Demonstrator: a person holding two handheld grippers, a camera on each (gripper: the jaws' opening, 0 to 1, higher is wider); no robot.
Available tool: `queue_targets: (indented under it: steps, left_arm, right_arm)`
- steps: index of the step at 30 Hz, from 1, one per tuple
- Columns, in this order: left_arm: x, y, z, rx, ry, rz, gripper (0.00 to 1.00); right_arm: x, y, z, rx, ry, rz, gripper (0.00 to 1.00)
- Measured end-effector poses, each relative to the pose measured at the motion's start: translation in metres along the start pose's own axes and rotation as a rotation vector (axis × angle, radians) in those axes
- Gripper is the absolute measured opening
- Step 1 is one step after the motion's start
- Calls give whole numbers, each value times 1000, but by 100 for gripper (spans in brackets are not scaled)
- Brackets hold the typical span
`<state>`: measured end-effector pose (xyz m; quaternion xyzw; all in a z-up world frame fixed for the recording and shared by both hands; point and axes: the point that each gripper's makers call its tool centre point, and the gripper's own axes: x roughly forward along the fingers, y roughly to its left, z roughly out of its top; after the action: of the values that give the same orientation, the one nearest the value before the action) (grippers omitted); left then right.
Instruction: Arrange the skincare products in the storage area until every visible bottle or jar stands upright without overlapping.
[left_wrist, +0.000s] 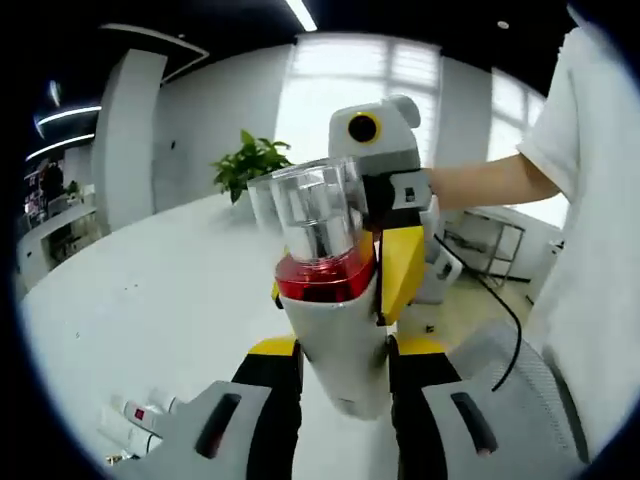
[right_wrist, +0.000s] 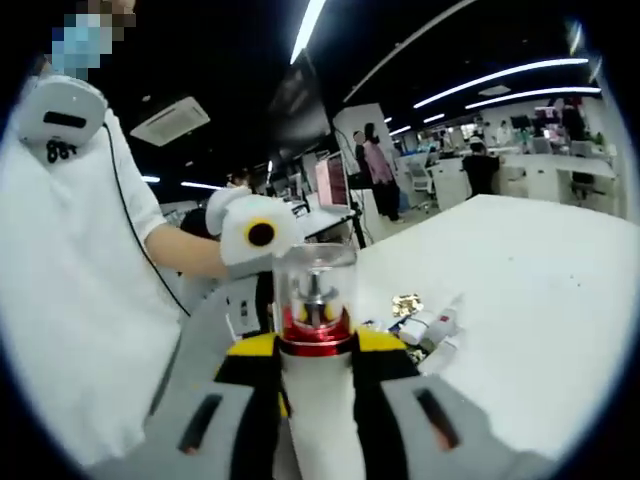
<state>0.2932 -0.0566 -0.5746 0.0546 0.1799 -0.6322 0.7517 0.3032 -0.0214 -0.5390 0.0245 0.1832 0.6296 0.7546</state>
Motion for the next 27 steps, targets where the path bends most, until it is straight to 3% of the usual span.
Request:
queue_targets:
  steps: [4,10,14,20,27]
  left_arm:
    - [6,5,-2,-13,15,16,30]
    - [23,27,-14,59,80,112,29]
    - [32,41,-13,64,71,159,28]
    - [45,66,-21,56,79,246,28]
    - [61,90,-37,32,101,261,28]
  right_arm:
    - [-2,-6,-4,-2,-22,-30,26]
    - [-3,-25,-14,-27,-28,-157,28]
    - [-8,-43,-13,-46,-39,-237,29]
    - [-10,-70,-21,-41,-20,-287,29]
    - [-7,-100,-39,-33,26,-308,30]
